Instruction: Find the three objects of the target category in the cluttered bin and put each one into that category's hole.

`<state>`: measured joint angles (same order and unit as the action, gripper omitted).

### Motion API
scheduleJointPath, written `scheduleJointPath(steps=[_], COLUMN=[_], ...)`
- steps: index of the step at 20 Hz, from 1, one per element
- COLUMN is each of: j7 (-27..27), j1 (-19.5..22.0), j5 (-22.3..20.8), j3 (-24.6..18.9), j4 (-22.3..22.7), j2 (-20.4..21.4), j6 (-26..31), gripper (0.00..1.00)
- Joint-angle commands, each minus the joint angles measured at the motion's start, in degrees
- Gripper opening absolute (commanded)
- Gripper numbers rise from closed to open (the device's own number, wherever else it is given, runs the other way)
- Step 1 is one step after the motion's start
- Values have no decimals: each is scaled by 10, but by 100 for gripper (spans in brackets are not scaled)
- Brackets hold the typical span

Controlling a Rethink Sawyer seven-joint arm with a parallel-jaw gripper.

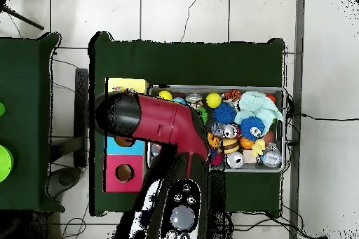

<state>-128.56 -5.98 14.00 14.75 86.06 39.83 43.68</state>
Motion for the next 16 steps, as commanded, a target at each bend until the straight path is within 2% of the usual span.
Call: scheduleJointPath(steps=[1,5,9,16], j7=[-34,-61,-99,-139], j1=[12,3,-16,-31], j5=[-22,-12,-6,22], j3=[-35,-46,-36,-31], j4=[30,-11,-59,-117], j2=[-17,-47,-88,-148], j6=[-10,-19,-35,-69], gripper=[100,100,100,100])
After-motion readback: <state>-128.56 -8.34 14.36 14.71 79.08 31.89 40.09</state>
